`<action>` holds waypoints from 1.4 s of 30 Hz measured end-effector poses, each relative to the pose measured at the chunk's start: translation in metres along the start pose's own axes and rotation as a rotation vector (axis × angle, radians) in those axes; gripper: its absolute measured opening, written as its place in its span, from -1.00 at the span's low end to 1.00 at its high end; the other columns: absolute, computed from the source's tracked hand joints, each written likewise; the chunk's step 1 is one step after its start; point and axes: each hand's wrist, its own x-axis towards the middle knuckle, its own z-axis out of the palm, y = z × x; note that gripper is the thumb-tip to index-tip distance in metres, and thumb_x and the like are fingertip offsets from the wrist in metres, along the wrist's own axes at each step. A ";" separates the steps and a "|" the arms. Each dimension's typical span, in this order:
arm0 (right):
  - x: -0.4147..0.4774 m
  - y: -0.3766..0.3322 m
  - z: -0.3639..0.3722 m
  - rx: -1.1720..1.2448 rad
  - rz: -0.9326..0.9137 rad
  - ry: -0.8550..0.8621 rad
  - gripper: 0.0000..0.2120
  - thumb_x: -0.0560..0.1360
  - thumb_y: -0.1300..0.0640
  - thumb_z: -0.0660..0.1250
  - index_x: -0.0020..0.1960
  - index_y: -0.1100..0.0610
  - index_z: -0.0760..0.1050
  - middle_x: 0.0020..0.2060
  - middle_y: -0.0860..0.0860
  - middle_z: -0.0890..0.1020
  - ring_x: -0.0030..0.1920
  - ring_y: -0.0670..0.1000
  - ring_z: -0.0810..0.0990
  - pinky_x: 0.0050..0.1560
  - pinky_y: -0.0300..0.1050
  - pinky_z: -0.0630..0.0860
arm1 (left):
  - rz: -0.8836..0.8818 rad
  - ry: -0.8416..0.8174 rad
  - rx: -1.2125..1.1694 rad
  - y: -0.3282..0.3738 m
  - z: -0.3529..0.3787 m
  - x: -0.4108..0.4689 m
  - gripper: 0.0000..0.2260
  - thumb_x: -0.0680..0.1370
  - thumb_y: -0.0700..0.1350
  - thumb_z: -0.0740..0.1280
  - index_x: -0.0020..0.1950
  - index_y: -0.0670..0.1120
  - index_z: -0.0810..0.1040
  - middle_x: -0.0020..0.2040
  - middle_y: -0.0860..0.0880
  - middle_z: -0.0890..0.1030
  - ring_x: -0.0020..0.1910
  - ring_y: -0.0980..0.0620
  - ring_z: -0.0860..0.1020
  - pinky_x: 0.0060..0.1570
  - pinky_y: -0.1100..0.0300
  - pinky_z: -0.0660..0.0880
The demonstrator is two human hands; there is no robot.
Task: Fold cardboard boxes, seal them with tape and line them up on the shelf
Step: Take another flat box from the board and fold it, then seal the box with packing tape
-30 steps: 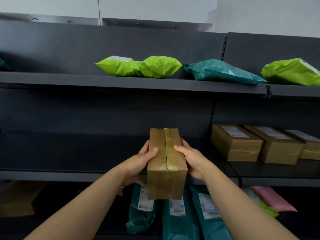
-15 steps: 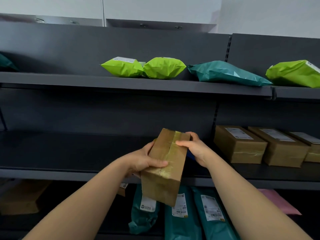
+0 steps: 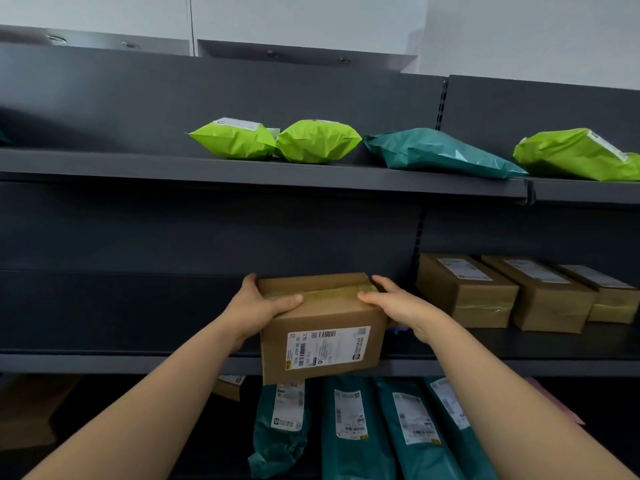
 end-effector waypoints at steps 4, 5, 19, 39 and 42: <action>0.001 0.002 0.002 0.035 -0.107 -0.053 -0.32 0.54 0.02 0.32 0.53 -0.26 0.04 0.53 -0.02 0.16 0.32 0.02 0.36 0.25 -0.10 0.36 | -0.067 -0.059 -0.290 -0.004 0.011 -0.002 -0.27 0.44 -0.04 0.51 0.49 -0.03 0.19 0.18 -0.08 0.53 0.08 -0.10 0.59 -0.07 0.09 0.56; 0.001 0.001 0.002 -0.003 -0.139 -0.065 -0.29 0.51 0.01 0.36 0.52 -0.26 0.07 0.55 -0.05 0.08 0.40 0.04 0.29 0.27 -0.09 0.35 | -0.067 -0.065 -0.305 -0.004 0.013 -0.002 -0.31 0.45 -0.06 0.51 0.48 -0.03 0.21 0.17 -0.08 0.54 0.08 -0.11 0.59 -0.05 0.06 0.57; -0.007 -0.009 -0.030 -0.743 -0.163 0.028 0.05 0.15 -0.44 0.45 0.52 -0.18 0.13 0.54 -0.07 0.13 0.54 0.02 0.03 0.52 0.18 -0.08 | -0.052 -0.274 -0.517 0.006 0.056 0.022 -0.70 0.65 -0.14 0.20 0.38 -0.04 0.43 0.18 -0.15 0.60 0.13 -0.13 0.58 -0.03 0.08 0.55; 0.028 -0.006 -0.047 -0.605 -0.048 0.047 0.10 -0.03 -0.42 0.49 0.45 -0.28 0.19 0.48 -0.08 0.20 0.45 0.04 0.20 0.42 0.04 0.25 | 0.048 -0.382 0.339 -0.024 0.048 0.144 -0.59 0.48 0.05 0.47 0.29 -0.01 0.55 0.31 -0.03 0.45 0.20 0.02 0.47 0.14 0.24 0.40; 0.026 -0.009 -0.046 -0.577 -0.047 0.060 0.09 -0.03 -0.38 0.49 0.46 -0.26 0.20 0.47 -0.07 0.21 0.45 0.03 0.21 0.40 0.00 0.24 | 0.045 -0.308 0.335 -0.033 0.054 0.152 -0.65 0.48 0.06 0.47 0.21 -0.03 0.59 0.30 -0.07 0.49 0.18 -0.01 0.51 0.05 0.26 0.45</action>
